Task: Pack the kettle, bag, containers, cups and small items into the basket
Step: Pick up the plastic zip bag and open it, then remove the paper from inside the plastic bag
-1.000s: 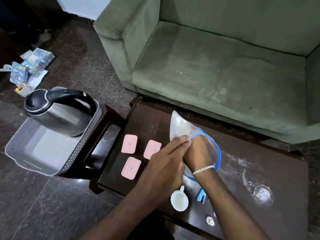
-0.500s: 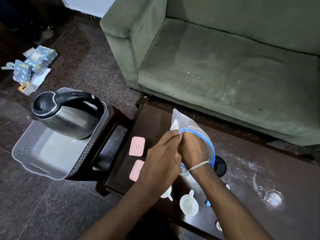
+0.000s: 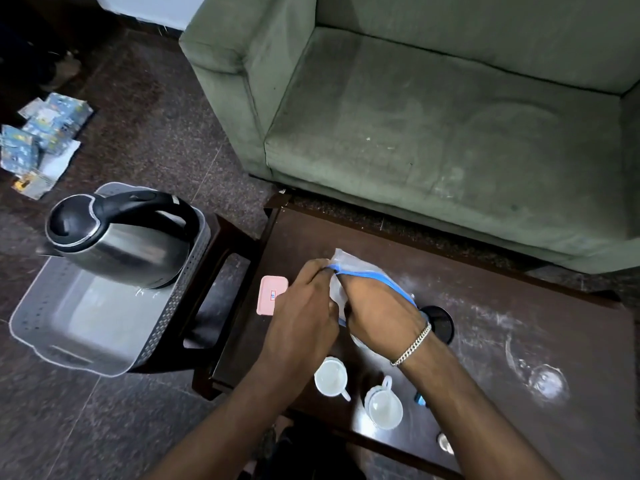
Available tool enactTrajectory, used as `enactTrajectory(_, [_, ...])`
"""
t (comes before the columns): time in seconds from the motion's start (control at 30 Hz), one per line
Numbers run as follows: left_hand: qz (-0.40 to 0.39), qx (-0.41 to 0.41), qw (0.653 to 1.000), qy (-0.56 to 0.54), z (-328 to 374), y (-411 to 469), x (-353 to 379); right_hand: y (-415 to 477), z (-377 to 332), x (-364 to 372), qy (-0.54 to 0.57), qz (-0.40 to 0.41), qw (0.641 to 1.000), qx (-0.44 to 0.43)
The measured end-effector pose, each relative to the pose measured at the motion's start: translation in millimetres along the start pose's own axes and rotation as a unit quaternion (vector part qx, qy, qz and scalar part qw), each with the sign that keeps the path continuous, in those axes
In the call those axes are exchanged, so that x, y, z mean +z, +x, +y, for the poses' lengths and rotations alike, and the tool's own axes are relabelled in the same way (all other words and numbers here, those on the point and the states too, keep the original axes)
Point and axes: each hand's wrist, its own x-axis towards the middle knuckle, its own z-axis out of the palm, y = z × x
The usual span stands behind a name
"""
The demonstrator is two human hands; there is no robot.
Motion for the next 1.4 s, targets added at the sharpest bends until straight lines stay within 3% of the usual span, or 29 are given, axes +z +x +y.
enactTrajectory(0.17, [-0.019, -0.012, 0.999, 0.029, 7.1, 2.0, -6.9, -3.9, -5.6, -2.5, -0.035, 0.035, 0.999, -0.008])
enactTrajectory(0.37, [-0.023, 0.011, 0.999, 0.025, 9.0, 5.1, -9.3, -4.8, -10.6, -3.0, -0.099, 0.040, 0.992, 0.063])
enactTrajectory(0.5, [0.003, 0.046, 0.999, 0.026, 7.2, 6.5, -12.2, -13.2, -15.1, -4.5, -0.119, 0.074, 0.990, 0.030])
enactTrajectory(0.6, [0.019, 0.071, 0.997, 0.020, 3.5, 6.7, -13.8, -24.8, -11.9, -9.1, -0.053, 0.149, 0.987, 0.026])
enactTrajectory(0.7, [-0.002, 0.033, 0.999, 0.029, -5.8, 9.3, -11.1, -35.1, -4.3, -22.5, 0.089, 0.161, 0.980, 0.079])
enactTrajectory(0.93, [-0.019, -0.020, 0.998, 0.052, -6.5, 10.1, -10.6, -56.0, 23.8, -60.2, 0.129, 0.171, 0.964, 0.158])
enactTrajectory(1.17, [-0.027, -0.050, 0.997, 0.048, -7.7, 12.0, -12.1, -91.5, 62.2, -88.3, 0.309, 0.276, 0.893, 0.176])
enactTrajectory(1.23, [-0.028, -0.053, 0.997, 0.049, -7.3, 11.4, -11.6, -98.6, 81.0, -90.4, 0.324, 0.286, 0.876, 0.214])
enactTrajectory(1.4, [-0.031, -0.046, 0.997, 0.049, -7.8, 11.8, -8.6, -110.1, 125.1, -76.7, 0.291, 0.234, 0.878, 0.298])
